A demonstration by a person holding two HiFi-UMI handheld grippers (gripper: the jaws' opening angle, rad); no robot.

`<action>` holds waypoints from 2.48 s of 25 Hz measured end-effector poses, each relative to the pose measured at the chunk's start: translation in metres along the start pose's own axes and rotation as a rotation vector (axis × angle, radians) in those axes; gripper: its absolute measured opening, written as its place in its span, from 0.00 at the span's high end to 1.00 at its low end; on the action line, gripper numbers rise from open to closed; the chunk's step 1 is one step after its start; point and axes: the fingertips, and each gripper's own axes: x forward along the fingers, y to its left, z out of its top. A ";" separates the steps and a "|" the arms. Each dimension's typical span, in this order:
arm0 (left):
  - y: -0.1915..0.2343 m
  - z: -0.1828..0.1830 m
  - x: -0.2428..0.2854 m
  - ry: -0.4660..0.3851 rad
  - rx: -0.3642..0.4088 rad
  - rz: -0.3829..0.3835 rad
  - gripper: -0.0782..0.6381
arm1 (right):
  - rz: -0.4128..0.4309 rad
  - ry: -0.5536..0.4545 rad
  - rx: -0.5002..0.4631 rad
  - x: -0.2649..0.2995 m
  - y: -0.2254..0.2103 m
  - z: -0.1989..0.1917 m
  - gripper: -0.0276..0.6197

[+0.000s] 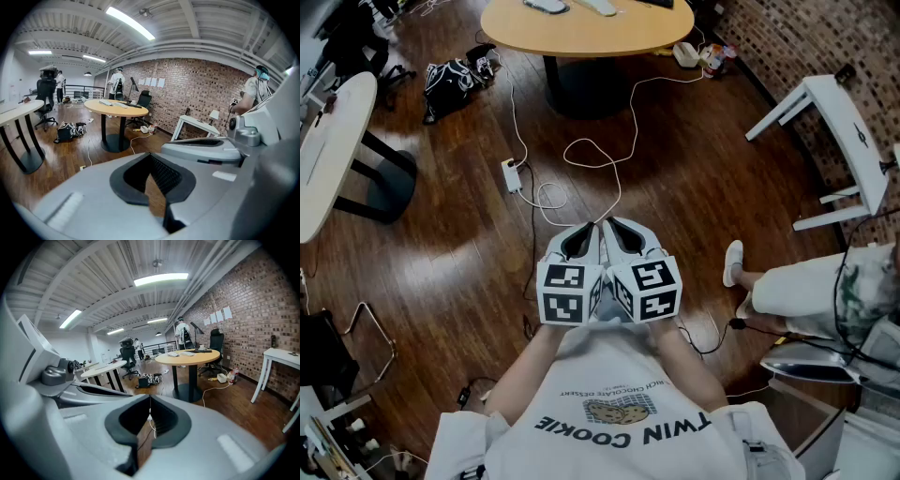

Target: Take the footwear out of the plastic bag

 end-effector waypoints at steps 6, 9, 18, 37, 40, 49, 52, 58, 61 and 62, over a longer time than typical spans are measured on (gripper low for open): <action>0.042 0.063 0.067 -0.007 -0.001 0.024 0.89 | 0.018 0.001 -0.007 0.066 -0.048 0.052 0.95; 0.052 0.095 0.104 -0.005 0.001 0.030 0.89 | 0.026 0.000 0.001 0.095 -0.082 0.078 0.95; 0.106 0.168 0.186 -0.020 -0.017 0.074 0.89 | 0.060 -0.015 0.002 0.174 -0.149 0.134 0.95; 0.213 0.260 0.323 0.033 0.006 -0.038 0.89 | -0.005 0.025 0.029 0.349 -0.202 0.217 0.95; 0.235 0.282 0.348 0.058 0.022 -0.086 0.89 | -0.045 0.030 0.054 0.382 -0.212 0.238 0.95; 0.291 0.346 0.402 0.067 0.077 -0.214 0.89 | -0.156 0.014 0.113 0.459 -0.233 0.291 0.95; 0.298 0.365 0.419 0.066 0.093 -0.241 0.89 | -0.191 0.005 0.133 0.471 -0.249 0.305 0.95; 0.301 0.388 0.463 0.083 0.115 -0.277 0.89 | -0.227 -0.021 0.190 0.493 -0.291 0.321 0.95; 0.307 0.403 0.490 0.081 0.116 -0.267 0.89 | -0.204 -0.030 0.203 0.513 -0.314 0.330 0.95; 0.311 0.410 0.500 0.079 0.113 -0.256 0.89 | -0.193 -0.032 0.200 0.521 -0.322 0.335 0.95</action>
